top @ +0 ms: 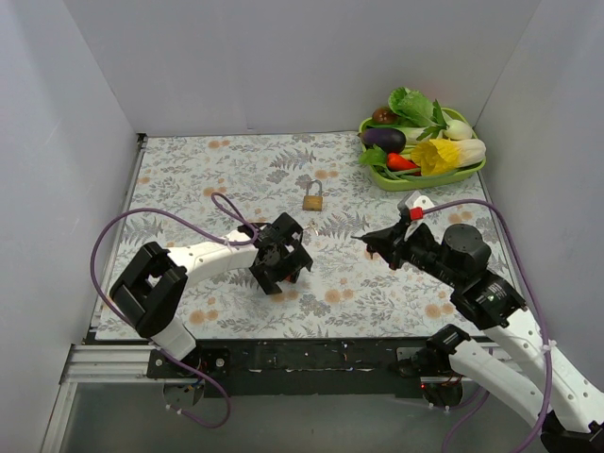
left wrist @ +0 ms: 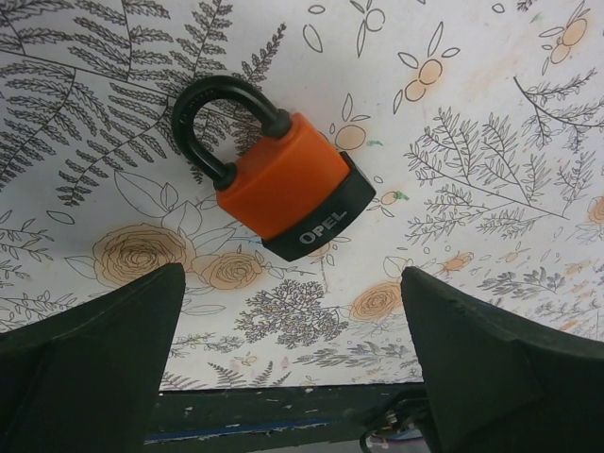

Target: Unlock with the key

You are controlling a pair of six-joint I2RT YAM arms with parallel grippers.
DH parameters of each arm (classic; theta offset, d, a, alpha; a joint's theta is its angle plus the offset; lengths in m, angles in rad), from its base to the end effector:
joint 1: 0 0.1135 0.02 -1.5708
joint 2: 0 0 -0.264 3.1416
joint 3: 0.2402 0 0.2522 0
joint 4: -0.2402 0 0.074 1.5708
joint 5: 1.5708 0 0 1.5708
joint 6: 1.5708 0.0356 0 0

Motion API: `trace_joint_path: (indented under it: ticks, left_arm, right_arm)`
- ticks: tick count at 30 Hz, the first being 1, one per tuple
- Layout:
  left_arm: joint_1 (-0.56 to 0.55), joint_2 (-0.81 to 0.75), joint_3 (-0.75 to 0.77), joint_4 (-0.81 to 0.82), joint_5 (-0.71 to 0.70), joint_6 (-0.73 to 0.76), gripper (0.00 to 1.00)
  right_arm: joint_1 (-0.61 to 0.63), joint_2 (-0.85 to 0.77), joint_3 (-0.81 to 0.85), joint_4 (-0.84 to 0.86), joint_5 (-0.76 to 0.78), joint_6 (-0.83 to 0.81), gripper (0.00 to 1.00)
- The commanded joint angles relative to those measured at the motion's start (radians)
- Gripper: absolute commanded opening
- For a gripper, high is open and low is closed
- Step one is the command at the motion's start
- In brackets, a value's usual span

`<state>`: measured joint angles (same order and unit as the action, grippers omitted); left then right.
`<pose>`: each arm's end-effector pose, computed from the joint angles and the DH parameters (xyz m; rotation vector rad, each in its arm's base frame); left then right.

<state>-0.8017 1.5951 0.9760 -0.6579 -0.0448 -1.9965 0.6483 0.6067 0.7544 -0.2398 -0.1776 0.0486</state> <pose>0.2045 -0.2090 0.1793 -1.7057 2.4894 -0.4284 0.1119 0.0927 0.3494 -0.6341 1.5837 0.6717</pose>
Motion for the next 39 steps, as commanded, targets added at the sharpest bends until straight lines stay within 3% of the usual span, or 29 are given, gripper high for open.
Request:
trace_joint_path:
  ticks: [1,24,31,39]
  left_arm:
    - [-0.002,-0.011,-0.013,-0.025,-0.041,-0.998,0.98]
    - [-0.002,0.141,0.116,-0.068,-0.102,-1.283,0.98]
    - [-0.004,0.164,0.130,-0.079,-0.145,-1.361,0.86]
    - [-0.001,0.198,0.110,-0.002,-0.167,-1.423,0.80]
  right_arm:
    - [-0.001,-0.028,-0.003,0.022,0.021,0.000,0.01]
    - [-0.001,-0.084,-0.036,0.036,-0.017,0.008,0.01]
    - [-0.002,-0.091,-0.041,0.040,-0.034,0.011,0.01]
    - [-0.001,-0.093,-0.052,0.046,-0.065,0.016,0.01]
